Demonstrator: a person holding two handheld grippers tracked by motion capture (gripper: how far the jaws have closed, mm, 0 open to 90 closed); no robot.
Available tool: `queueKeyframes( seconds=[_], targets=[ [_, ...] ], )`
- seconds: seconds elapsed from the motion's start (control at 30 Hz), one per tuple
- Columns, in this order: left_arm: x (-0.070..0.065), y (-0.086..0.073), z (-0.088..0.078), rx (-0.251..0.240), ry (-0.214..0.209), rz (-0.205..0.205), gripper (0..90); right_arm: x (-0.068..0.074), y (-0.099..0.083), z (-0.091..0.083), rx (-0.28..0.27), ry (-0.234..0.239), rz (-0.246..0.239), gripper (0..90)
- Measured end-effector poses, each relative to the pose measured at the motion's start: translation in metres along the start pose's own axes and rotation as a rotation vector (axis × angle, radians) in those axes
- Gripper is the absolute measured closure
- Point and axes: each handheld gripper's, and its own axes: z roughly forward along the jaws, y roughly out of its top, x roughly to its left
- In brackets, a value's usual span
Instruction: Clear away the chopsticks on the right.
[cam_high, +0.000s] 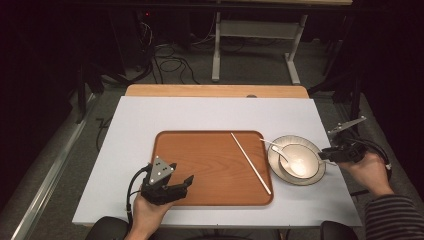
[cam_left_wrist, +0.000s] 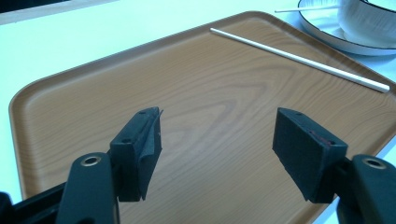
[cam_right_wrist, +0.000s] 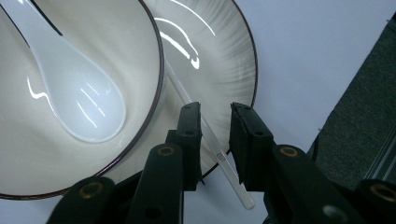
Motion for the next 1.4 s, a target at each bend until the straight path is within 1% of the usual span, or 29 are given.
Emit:
queueKeyframes(
  seconds=[0.03,0.1,0.17,0.2,0.23,0.27,0.43,0.47,0.57,0.73,0.83,0.93,1.0,1.03,1.2,1.3,1.37,1.4],
  targets=[
    [0.0,0.0,0.0,0.0,0.001,-0.002,33.1,0.0,0.001,0.001,0.008,0.003,-0.008,75.1],
    [0.0,-0.001,-0.001,-0.002,-0.002,-0.005,33.1,-0.001,0.002,0.004,0.023,0.01,-0.009,74.3],
    [0.0,-0.001,-0.001,0.001,0.005,-0.004,33.1,-0.001,0.002,0.005,0.027,0.011,-0.008,73.9],
    [0.0,-0.001,-0.001,0.0,0.006,-0.006,33.1,-0.001,0.002,0.009,0.041,0.015,-0.009,73.4],
    [0.0,-0.001,-0.001,0.0,0.007,-0.007,33.1,-0.001,0.002,0.009,0.041,0.015,-0.009,73.4],
    [0.001,-0.001,-0.002,-0.001,0.007,-0.008,33.1,-0.001,0.003,0.013,0.054,0.014,-0.007,72.8],
    [0.001,-0.002,-0.002,-0.001,0.011,-0.01,33.1,-0.001,0.003,0.019,0.071,0.02,-0.008,72.7],
    [0.001,-0.002,-0.002,-0.002,0.007,-0.011,33.1,-0.001,0.004,0.02,0.071,0.025,-0.01,72.7],
    [0.001,-0.002,-0.002,-0.001,0.013,-0.01,33.0,0.0,0.005,0.022,0.08,0.023,-0.009,72.7],
    [0.001,-0.003,-0.003,-0.001,0.016,-0.011,33.1,0.0,0.007,0.024,0.079,0.031,-0.014,74.0],
    [0.001,-0.003,-0.003,-0.002,0.013,-0.012,33.1,0.0,0.007,0.026,0.086,0.031,-0.017,76.6],
    [0.001,-0.004,-0.004,0.0,0.019,-0.01,33.1,0.0,0.006,0.027,0.085,0.033,-0.018,77.1],
    [0.001,-0.004,-0.004,0.0,0.02,-0.01,33.1,-0.001,0.006,0.027,0.084,0.037,-0.023,80.1],
    [0.001,-0.004,-0.004,0.001,0.02,-0.011,33.1,-0.002,0.005,0.027,0.085,0.039,-0.024,83.1],
    [0.001,-0.005,-0.004,0.003,0.021,-0.013,33.1,-0.003,0.004,0.028,0.077,0.048,-0.022,85.0],
    [0.001,-0.005,-0.004,0.004,0.021,-0.012,33.2,-0.002,0.003,0.027,0.076,0.04,-0.022,85.8],
    [0.001,-0.004,-0.004,0.005,0.018,-0.011,33.2,-0.002,0.003,0.027,0.068,0.033,-0.033,86.0],
    [0.001,-0.004,-0.004,0.005,0.016,-0.01,33.2,-0.001,0.002,0.026,0.063,0.03,-0.028,86.2]
  ],
)
